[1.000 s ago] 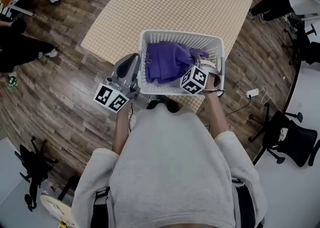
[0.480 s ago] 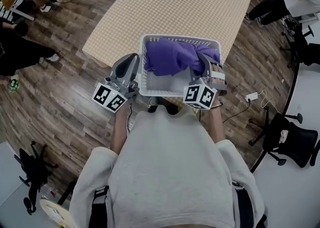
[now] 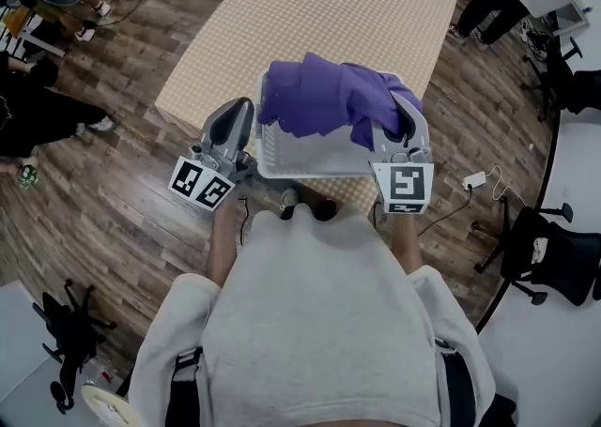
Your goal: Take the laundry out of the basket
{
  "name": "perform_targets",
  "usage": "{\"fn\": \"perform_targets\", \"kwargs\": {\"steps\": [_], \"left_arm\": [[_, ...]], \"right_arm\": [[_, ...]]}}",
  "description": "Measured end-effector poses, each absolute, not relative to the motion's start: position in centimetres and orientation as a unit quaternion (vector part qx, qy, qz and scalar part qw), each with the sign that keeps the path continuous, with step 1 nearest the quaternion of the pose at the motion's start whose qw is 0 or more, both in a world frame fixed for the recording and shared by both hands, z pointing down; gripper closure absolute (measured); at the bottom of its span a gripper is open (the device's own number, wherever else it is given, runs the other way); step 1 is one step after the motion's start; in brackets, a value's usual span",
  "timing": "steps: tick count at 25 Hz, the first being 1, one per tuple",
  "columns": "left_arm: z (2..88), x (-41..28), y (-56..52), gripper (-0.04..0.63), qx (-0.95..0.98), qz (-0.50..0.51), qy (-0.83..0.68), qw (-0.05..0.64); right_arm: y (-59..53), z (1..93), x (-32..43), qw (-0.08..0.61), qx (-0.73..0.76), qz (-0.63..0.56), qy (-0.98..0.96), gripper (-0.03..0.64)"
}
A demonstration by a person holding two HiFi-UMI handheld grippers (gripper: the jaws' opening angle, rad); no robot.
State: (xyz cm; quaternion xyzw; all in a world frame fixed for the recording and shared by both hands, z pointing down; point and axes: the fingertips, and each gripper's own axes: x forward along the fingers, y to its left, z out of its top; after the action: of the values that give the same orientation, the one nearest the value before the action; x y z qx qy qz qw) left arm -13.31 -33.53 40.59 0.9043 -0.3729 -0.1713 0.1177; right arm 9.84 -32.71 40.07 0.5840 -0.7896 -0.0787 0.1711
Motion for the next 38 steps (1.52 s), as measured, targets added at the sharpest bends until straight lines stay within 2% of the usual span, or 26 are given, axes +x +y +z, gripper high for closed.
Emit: {"fn": "perform_targets", "kwargs": {"steps": [4, 7, 19, 25, 32, 38], "left_arm": [[39.7, -14.5, -33.4, 0.584, 0.901, -0.185, -0.378, 0.109], [38.9, -14.5, -32.8, 0.584, 0.897, -0.208, -0.374, 0.109], [39.3, -16.2, -28.7, 0.586, 0.904, -0.207, -0.360, 0.101], [36.8, -13.5, -22.9, 0.585, 0.914, -0.204, -0.344, 0.073], [35.9, -9.0, -11.0, 0.586, 0.920, -0.198, -0.334, 0.052], [40.2, -5.8, 2.7, 0.586, 0.922, -0.174, -0.333, 0.090]], "right_arm": [[-31.7, 36.1, 10.3, 0.048, 0.580, -0.038, -0.812, 0.532], [-30.5, 35.0, 10.8, -0.009, 0.574, -0.012, -0.819, 0.532], [-24.6, 34.7, 9.7, 0.002, 0.585, -0.027, -0.811, 0.535], [-18.9, 33.3, 11.1, -0.016, 0.579, -0.046, -0.814, 0.535], [-6.6, 32.8, 14.2, -0.038, 0.569, -0.055, -0.819, 0.535], [7.2, 37.0, 16.0, -0.035, 0.562, -0.009, -0.827, 0.535]]}}
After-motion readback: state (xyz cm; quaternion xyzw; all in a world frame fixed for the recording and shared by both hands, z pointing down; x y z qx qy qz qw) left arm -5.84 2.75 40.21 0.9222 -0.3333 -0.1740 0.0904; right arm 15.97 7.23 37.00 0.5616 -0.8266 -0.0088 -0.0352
